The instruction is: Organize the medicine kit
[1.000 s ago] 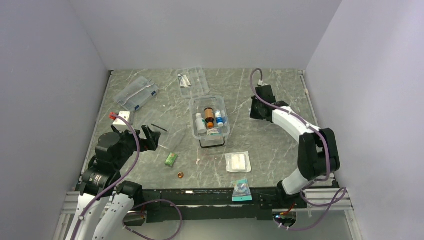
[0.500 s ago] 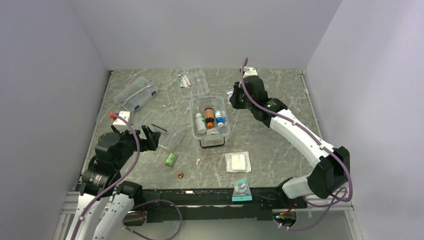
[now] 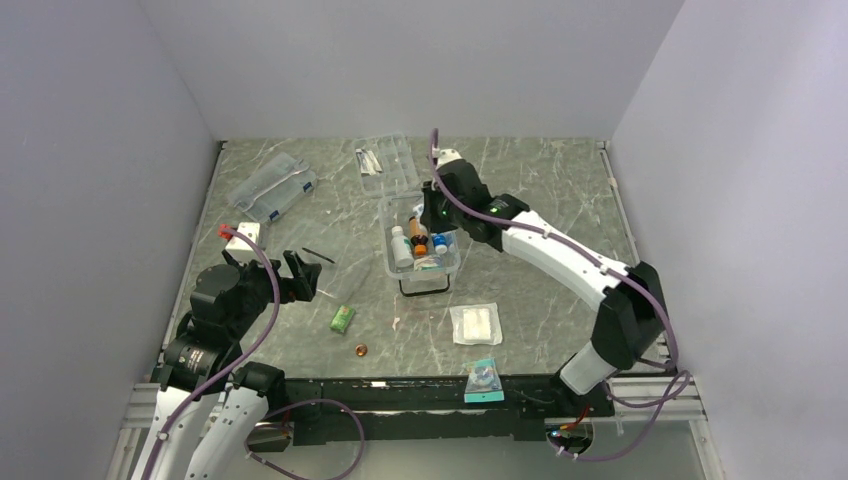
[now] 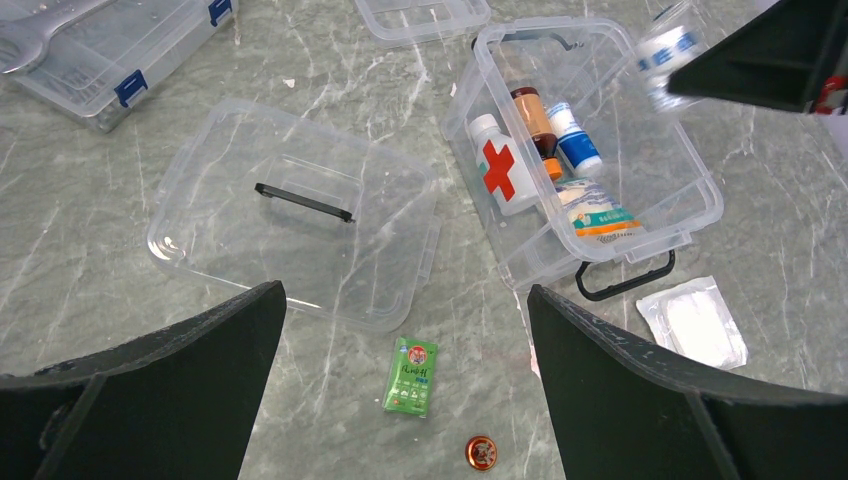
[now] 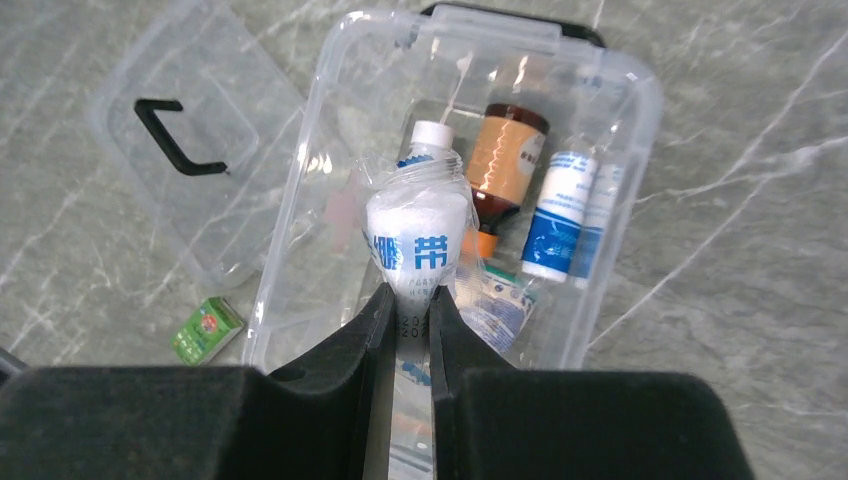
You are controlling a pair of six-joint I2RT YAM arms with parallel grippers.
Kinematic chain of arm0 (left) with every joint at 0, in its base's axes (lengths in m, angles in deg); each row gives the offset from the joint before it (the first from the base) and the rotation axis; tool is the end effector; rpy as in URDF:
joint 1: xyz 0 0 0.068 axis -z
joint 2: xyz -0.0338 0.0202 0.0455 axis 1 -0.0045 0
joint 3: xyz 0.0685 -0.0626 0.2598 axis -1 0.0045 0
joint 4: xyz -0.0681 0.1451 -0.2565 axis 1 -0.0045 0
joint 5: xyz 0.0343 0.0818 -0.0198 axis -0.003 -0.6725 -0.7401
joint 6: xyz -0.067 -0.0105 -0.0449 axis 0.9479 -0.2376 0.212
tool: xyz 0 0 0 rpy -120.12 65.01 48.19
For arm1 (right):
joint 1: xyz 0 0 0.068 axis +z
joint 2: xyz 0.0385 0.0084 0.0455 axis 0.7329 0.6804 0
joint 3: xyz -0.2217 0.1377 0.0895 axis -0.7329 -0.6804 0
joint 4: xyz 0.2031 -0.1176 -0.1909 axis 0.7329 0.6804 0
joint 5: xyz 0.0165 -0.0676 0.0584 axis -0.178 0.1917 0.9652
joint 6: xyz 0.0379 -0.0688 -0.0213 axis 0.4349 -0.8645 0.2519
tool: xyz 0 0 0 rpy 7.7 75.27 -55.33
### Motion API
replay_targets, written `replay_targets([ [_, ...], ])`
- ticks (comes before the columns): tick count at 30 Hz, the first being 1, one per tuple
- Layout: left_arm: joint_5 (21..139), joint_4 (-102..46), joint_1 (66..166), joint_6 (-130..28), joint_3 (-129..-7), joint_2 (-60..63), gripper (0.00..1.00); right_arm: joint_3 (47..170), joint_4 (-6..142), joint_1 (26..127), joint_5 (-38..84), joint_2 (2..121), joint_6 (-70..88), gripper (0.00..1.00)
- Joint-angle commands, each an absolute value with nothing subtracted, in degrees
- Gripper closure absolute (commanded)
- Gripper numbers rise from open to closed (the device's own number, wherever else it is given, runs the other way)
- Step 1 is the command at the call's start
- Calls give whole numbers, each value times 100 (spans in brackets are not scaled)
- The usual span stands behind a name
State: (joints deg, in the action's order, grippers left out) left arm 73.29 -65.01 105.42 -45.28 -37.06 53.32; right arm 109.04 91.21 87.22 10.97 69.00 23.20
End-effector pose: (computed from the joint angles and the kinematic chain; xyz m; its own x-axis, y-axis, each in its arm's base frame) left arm 0.1614 -0.0475 0.3232 -0.3559 -0.2115 -0.9103 0.1994 0.9345 -0.2950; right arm 0.3285 0.2692 0.2940 -0.6321 -0.0644 -0.7722 -0.3907 0.8870 0.2459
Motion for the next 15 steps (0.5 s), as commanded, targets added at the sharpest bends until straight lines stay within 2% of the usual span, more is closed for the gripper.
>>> replay_targets([
  [1, 7376, -6327, 10539, -4518, -3815, 5341, 1, 11272, 9028, 8830, 1175, 7280, 2573, 88],
  [15, 7316, -6352, 10534, -4525, -3822, 5341, 2, 12557, 9280, 8844, 1086, 9102, 2619, 85],
])
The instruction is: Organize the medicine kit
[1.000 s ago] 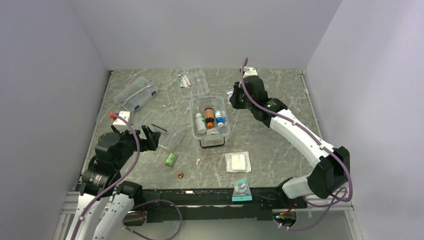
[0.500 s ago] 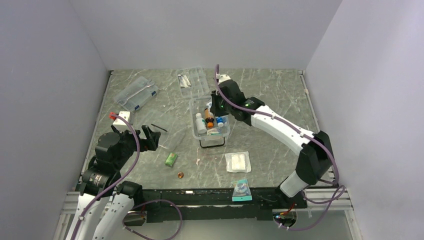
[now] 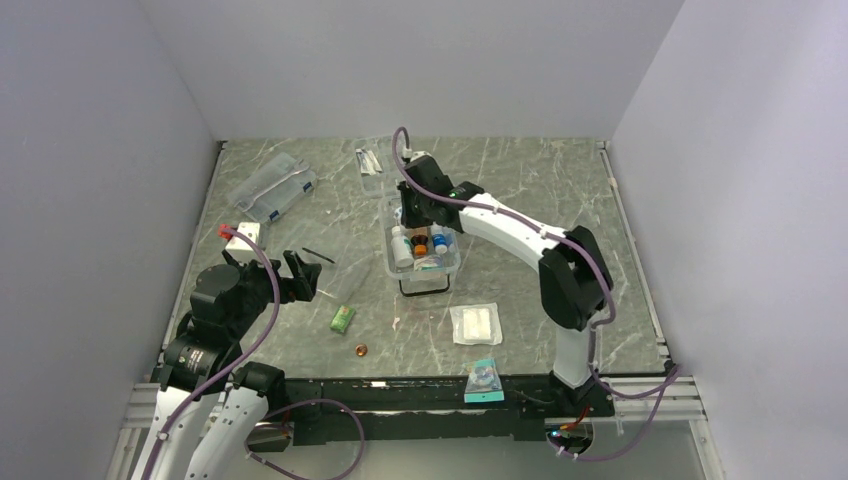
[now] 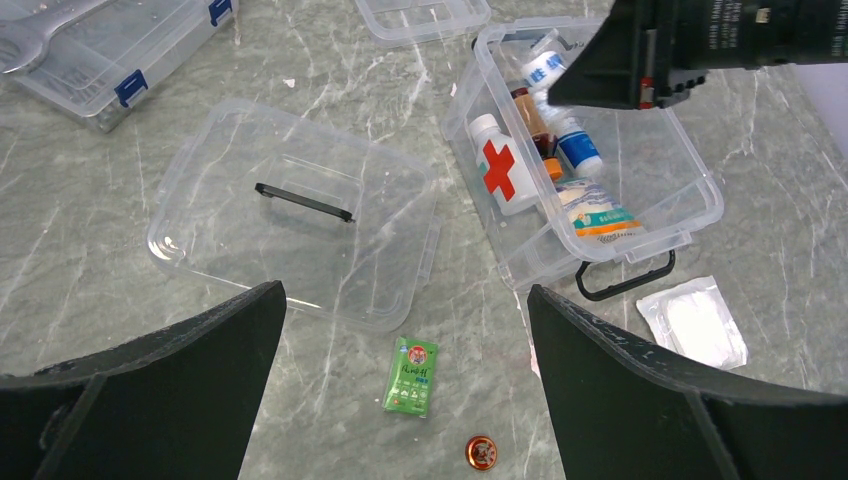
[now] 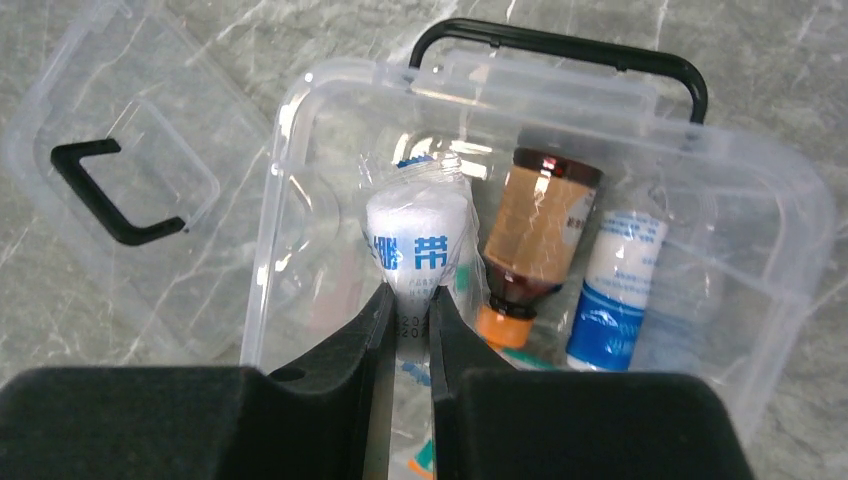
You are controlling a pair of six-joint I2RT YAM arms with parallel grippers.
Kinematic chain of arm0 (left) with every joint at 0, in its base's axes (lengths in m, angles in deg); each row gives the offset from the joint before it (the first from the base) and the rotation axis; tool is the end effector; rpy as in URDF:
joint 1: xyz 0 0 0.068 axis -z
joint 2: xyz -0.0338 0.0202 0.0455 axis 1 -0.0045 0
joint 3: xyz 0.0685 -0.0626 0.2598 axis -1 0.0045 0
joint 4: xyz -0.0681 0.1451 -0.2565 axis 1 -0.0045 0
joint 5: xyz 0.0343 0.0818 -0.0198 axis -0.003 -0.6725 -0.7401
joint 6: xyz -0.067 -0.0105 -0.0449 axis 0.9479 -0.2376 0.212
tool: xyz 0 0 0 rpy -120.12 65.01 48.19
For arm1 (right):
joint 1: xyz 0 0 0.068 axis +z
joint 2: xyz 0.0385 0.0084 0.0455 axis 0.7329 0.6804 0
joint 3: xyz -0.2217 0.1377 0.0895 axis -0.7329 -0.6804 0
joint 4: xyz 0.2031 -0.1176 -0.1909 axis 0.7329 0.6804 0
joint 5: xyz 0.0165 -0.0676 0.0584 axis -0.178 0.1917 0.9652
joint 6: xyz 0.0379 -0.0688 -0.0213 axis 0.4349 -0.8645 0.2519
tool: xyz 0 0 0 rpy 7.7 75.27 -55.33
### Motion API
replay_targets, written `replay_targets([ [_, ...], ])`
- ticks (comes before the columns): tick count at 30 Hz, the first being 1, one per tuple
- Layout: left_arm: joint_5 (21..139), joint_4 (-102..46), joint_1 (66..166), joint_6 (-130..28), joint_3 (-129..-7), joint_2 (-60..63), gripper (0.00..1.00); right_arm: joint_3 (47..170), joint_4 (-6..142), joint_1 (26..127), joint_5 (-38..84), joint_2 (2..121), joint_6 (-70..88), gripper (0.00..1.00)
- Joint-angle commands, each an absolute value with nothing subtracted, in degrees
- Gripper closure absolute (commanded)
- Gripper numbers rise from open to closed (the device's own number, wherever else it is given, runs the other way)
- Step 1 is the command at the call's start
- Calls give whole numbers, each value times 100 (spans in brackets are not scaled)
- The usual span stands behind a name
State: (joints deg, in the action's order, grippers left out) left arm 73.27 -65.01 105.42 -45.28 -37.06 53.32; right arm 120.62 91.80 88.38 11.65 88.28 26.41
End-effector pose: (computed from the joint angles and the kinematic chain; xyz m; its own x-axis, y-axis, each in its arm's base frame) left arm 0.1614 -0.0474 0.3232 -0.3558 -0.2115 -0.9103 0.1991 0.9345 -0.2949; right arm 0.3768 0.3240 0.2257 -0.7335 -0.0983 -0.6725 -0.3501 0.9028 0.2498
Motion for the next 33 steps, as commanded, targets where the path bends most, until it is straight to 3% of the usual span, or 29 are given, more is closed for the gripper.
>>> replay_targets([
  [1, 7309, -6353, 10538, -4525, -3824, 5337, 1, 12639, 9302, 8845, 1037, 9207, 2616, 85],
  [9, 7303, -6354, 10539, -4522, -3819, 5320, 1, 12826, 9451, 8835, 729, 9698, 2524, 79],
  [20, 7298, -6353, 10539, -4524, -3824, 5282, 1, 12713, 9415, 8830, 650, 9413, 2467, 42],
  [33, 7316, -6347, 10539, -4533, -3823, 5288, 1, 12357, 9566, 8891, 677, 7860, 2305, 37],
])
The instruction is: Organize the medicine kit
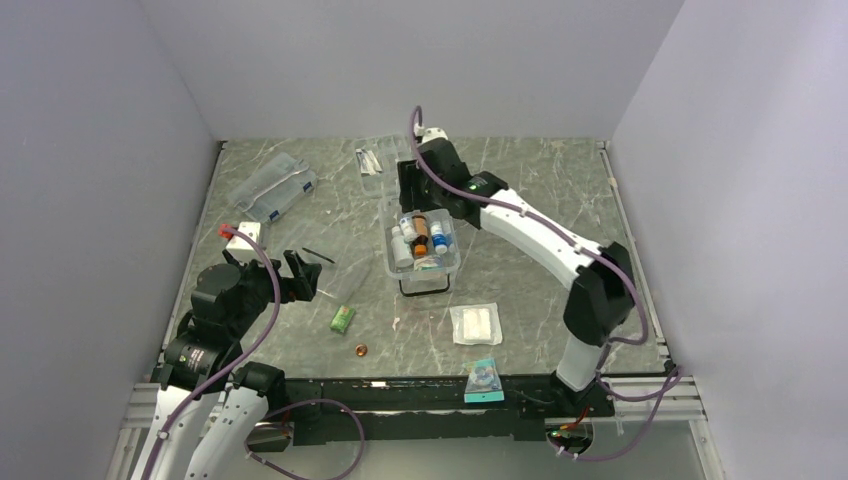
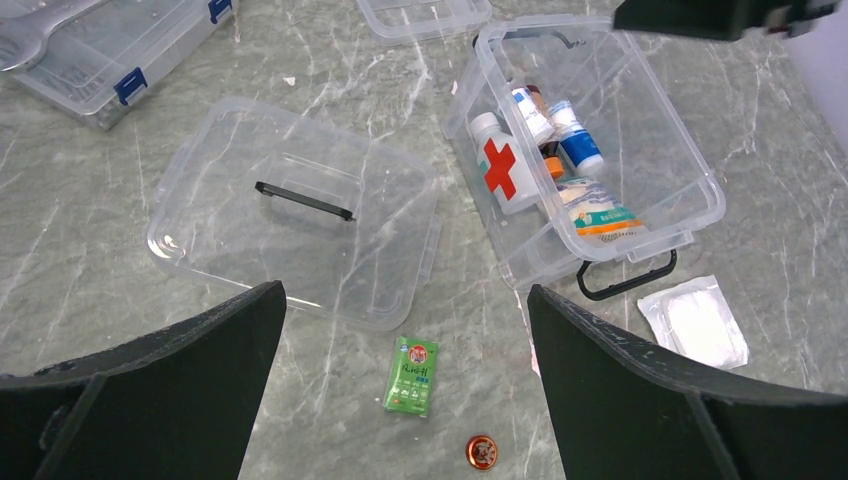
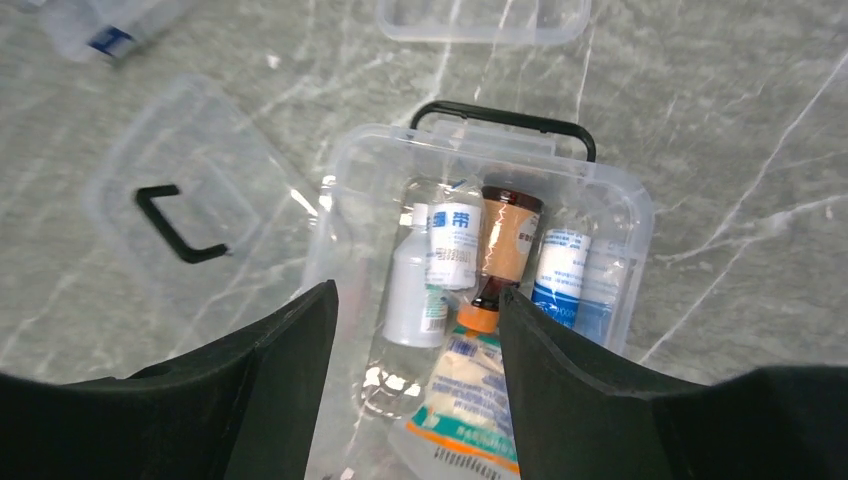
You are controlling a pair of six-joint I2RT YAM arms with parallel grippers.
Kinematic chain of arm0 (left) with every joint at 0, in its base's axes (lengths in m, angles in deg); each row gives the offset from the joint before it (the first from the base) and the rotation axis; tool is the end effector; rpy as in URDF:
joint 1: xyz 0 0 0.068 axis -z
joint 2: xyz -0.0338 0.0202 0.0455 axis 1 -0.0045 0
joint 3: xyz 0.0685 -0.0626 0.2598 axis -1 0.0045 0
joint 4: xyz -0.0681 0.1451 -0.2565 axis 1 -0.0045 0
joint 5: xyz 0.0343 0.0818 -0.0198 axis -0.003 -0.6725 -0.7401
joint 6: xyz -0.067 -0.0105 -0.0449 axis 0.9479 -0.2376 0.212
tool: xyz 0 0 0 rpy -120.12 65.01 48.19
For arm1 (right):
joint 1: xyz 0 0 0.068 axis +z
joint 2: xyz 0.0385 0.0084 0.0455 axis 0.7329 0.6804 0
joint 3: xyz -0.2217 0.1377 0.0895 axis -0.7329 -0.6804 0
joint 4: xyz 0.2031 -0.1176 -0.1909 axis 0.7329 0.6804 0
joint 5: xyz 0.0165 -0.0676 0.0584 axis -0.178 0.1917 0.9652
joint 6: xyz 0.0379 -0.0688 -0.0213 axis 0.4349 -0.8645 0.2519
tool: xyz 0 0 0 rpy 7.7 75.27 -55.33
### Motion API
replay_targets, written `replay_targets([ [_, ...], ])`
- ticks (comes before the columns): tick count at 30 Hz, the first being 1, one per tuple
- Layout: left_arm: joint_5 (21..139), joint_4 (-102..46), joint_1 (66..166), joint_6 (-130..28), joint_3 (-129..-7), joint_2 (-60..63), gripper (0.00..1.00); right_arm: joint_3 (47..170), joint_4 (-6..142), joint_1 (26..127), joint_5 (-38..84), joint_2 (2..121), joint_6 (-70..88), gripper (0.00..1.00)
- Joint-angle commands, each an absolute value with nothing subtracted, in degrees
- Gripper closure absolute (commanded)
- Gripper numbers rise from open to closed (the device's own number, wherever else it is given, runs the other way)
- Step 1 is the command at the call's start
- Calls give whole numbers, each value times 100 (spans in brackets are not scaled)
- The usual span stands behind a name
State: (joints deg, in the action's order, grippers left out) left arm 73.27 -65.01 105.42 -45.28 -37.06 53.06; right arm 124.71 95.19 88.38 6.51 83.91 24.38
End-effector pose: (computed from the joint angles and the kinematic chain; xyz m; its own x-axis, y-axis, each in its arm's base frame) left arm 0.1624 -0.0477 0.3225 -0.3597 -0.2104 -0.9090 0.1978 0.9349 -0.2946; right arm 0.3743 0.3135 0.2846 -0.6514 -0.0746 -0.7551 -0.3375 0.9198 0.2002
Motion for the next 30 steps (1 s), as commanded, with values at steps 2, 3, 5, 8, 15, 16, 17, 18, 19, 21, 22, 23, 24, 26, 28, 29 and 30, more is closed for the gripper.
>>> replay_targets([
  [2, 7325, -6352, 10539, -4528, -3824, 5296, 1, 12356, 9679, 8945, 924, 7704, 2161, 37],
  [3, 7323, -6353, 10539, -4525, -3824, 5290, 1, 12368, 9761, 8991, 998, 7646, 2115, 36],
  [5, 7344, -6349, 10537, -4527, -3824, 5297, 2, 12378, 9884, 9108, 1033, 7531, 2062, 36],
  [8, 7330, -6361, 10538, -4524, -3824, 5304, 1, 12361, 10032, 9407, 1068, 7410, 1915, 36],
  [15, 7180, -6403, 10539, -4498, -3829, 5371, 1, 11901, 9897, 10301, 1109, 7000, 1562, 35],
  [16, 7180, -6414, 10539, -4494, -3840, 5377, 1, 11833, 9872, 10415, 1107, 6965, 1558, 35],
  [17, 7178, -6420, 10543, -4493, -3841, 5392, 1, 11736, 9825, 10562, 1102, 6933, 1554, 35],
  [18, 7178, -6422, 10539, -4490, -3841, 5413, 1, 11620, 9743, 10691, 1084, 6903, 1561, 35],
  [19, 7180, -6438, 10539, -4483, -3841, 5438, 1, 11465, 9629, 10803, 1046, 6852, 1587, 35],
  [21, 6911, -6469, 10539, -4472, -3841, 5490, 1, 11135, 9314, 11020, 1068, 6757, 1631, 35],
  [22, 6825, -6491, 10539, -4466, -3841, 5510, 1, 10988, 9178, 11103, 1108, 6741, 1646, 34],
  [23, 6754, -6512, 10536, -4456, -3846, 5530, 1, 10884, 9069, 11187, 1160, 6740, 1637, 33],
  [24, 6675, -6538, 10538, -4442, -3852, 5541, 1, 10814, 9013, 11262, 1178, 6779, 1602, 32],
  [26, 6570, -6563, 10539, -4422, -3859, 5567, 1, 10766, 8984, 11477, 1114, 6856, 1514, 30],
  [28, 6501, -6573, 10538, -4410, -3859, 5591, 1, 10748, 8916, 11637, 1072, 6935, 1405, 28],
  [29, 6472, -6580, 10536, -4406, -3859, 5602, 1, 10728, 8858, 11710, 1082, 6969, 1360, 26],
  [30, 6440, -6586, 10538, -4408, -3865, 5612, 1, 10695, 8785, 11767, 1113, 7004, 1311, 24],
])
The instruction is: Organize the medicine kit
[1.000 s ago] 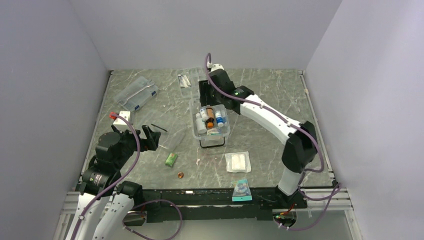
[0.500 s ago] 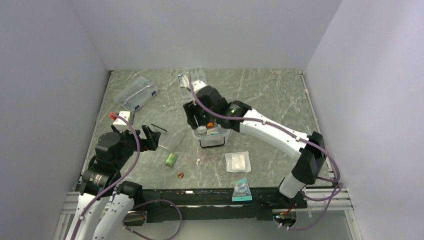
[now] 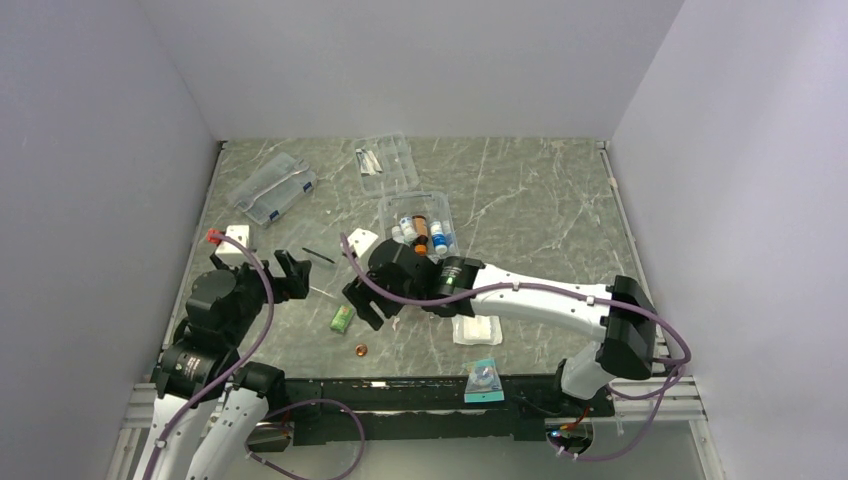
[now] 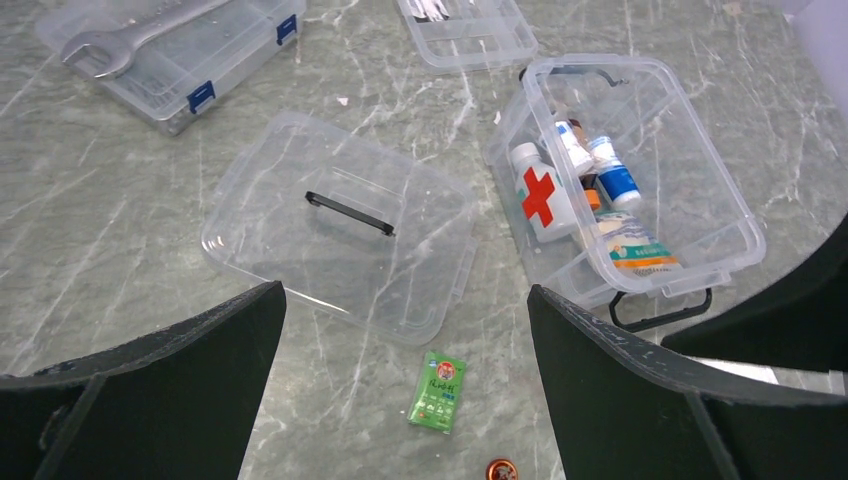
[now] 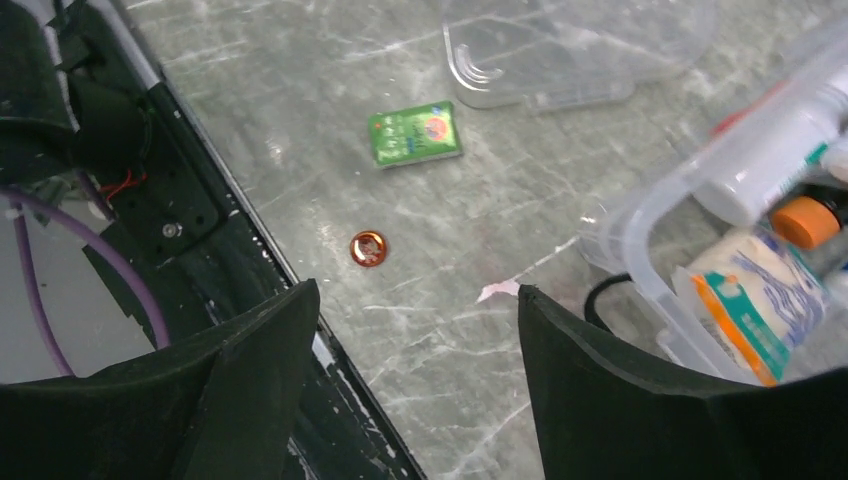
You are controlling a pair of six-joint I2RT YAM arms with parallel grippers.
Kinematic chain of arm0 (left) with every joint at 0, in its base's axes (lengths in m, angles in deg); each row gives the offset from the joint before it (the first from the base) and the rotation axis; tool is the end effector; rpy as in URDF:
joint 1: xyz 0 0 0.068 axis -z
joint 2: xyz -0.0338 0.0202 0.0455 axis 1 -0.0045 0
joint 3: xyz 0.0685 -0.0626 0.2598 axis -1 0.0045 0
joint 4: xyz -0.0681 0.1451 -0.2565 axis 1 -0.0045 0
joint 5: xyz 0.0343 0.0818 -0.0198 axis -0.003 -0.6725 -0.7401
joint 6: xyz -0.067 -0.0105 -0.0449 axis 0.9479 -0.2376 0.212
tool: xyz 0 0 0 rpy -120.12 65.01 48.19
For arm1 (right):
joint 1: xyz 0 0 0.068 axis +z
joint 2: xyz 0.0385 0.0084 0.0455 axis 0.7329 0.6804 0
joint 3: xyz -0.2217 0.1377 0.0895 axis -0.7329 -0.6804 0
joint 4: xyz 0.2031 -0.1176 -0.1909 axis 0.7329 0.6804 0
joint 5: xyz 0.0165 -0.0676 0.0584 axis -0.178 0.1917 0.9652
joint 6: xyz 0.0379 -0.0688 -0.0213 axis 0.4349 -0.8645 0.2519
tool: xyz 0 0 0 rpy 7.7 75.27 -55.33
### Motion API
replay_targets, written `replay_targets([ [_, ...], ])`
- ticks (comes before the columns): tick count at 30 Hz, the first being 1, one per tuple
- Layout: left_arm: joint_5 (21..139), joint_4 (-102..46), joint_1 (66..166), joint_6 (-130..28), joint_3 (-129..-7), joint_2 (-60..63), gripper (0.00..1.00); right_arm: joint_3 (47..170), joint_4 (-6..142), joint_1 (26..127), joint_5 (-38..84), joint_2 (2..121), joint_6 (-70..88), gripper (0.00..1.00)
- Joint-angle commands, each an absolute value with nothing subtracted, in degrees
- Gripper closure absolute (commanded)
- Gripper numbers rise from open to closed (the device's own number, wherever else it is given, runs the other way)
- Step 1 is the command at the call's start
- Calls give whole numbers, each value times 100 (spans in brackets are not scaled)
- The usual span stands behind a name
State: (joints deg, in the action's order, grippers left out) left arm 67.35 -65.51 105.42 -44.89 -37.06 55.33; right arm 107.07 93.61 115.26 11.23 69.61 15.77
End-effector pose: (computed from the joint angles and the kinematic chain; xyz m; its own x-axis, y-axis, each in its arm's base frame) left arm 0.1558 -0.0383 0.3271 -0.3044 -0.2319 -0.9239 0.1125 0.9544 -0.2766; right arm 0.1612 0.3872 0.2709 -0.4501 -0.4915 -0.7456 -0.8209 0.5564 0.1288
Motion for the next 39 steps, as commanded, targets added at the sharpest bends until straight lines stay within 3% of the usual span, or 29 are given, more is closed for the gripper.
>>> replay_targets([
  [1, 6383, -6605, 10539, -4393, -3867, 5621, 1, 10654, 8688, 11834, 1153, 7049, 1276, 21],
  [15, 5215, -6916, 10538, -4130, -3938, 6098, 2, 10353, 7479, 11992, 1230, 8114, 1023, 13],
  [23, 5189, -6933, 10536, -4120, -3947, 6053, 1, 10641, 7416, 11999, 1175, 8843, 988, 9],
  [28, 5191, -6931, 10534, -4113, -3947, 6044, 1, 10741, 7250, 12000, 1047, 9152, 948, 1],
  [39, 5219, -6925, 10539, -4120, -3938, 6020, 1, 10963, 7101, 11982, 925, 9642, 798, 0],
])
